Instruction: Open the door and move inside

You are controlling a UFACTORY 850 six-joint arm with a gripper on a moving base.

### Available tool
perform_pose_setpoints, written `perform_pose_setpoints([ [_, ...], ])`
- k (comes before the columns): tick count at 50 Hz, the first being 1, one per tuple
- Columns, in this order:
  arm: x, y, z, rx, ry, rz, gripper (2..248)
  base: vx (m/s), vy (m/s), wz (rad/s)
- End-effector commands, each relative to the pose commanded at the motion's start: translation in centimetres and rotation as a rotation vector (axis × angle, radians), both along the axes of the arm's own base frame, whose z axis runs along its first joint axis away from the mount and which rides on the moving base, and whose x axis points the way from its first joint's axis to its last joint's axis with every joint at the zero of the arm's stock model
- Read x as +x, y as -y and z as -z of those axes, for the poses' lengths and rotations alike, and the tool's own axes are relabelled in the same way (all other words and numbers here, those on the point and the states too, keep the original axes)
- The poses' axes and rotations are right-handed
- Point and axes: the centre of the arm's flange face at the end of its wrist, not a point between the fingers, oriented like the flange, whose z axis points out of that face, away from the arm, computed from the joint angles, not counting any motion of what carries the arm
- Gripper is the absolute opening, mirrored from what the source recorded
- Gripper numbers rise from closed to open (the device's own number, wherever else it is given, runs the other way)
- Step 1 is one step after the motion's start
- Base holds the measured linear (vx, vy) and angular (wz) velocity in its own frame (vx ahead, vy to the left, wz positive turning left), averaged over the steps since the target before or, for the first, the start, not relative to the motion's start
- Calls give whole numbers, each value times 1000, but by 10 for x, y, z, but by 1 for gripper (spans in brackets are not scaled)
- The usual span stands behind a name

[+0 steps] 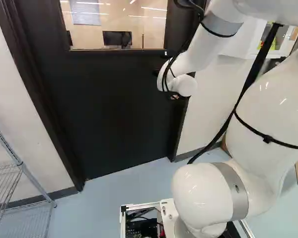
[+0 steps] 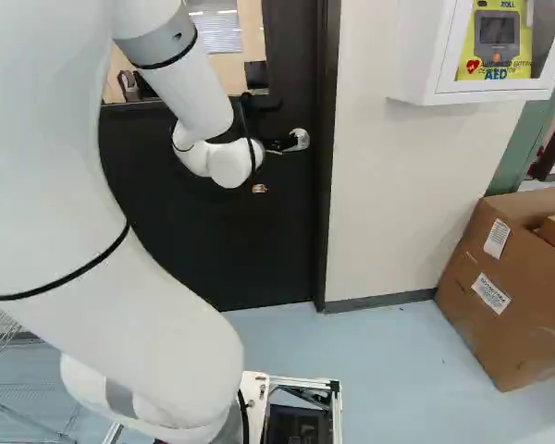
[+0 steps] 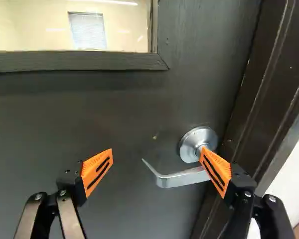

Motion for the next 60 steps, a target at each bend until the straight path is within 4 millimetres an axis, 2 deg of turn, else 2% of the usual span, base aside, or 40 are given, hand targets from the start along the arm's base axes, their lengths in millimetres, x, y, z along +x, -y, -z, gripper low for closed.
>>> perform_pose_setpoints([
  [12,10,-4,13,1,-27,-10,247,0,0,0],
  [60,14,-4,63,6,-136,-11,247,0,0,0],
])
